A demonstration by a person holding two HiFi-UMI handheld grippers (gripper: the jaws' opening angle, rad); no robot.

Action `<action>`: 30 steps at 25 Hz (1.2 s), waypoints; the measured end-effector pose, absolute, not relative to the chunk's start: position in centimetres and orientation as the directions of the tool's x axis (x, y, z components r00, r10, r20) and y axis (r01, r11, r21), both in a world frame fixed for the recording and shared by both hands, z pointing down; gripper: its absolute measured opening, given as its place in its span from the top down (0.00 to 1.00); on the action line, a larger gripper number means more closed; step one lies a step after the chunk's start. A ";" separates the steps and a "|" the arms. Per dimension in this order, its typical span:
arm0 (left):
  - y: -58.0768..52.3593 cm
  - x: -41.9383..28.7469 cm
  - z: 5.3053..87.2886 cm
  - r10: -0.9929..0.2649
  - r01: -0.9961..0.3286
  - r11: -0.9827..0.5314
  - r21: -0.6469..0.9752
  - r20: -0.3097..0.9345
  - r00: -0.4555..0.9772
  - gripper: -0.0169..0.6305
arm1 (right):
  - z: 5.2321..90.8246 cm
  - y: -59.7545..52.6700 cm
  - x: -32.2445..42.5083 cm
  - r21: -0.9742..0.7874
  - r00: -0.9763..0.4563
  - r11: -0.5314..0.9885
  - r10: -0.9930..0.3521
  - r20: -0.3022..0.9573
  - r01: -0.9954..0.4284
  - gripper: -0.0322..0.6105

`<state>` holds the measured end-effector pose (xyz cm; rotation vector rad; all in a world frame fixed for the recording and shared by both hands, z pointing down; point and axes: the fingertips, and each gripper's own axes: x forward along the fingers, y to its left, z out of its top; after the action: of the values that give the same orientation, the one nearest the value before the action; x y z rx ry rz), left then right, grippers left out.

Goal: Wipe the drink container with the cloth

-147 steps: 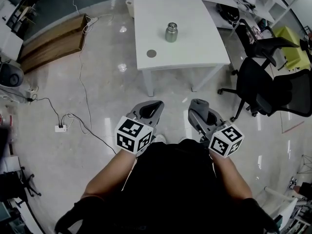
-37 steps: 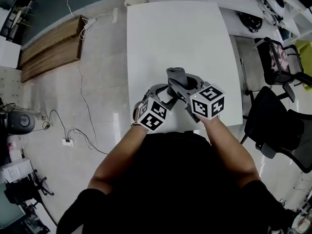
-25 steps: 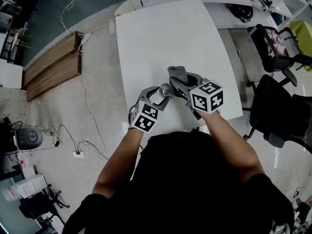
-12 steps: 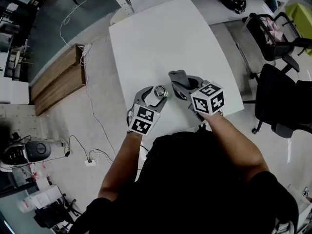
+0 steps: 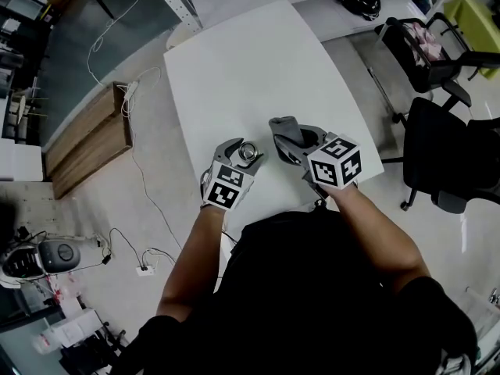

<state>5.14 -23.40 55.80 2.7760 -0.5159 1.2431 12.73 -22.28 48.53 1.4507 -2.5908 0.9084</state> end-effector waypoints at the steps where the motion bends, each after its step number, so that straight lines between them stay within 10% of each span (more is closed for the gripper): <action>1: -23.4 5.2 55.8 -0.268 -0.319 -0.945 -0.074 0.736 0.622 0.55 | 48.7 -22.1 12.7 -0.476 -0.563 0.389 -0.768 0.306 -0.788 0.80; 30: -27.8 -2.3 55.0 -0.446 -0.694 -0.442 0.568 0.533 0.719 0.55 | 52.9 -23.4 1.5 -0.724 -0.729 0.385 -0.643 0.234 -0.572 0.80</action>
<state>-2.29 -27.84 54.99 2.1090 -0.8621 0.3896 1.49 -23.44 52.94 1.1808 -2.6847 1.3461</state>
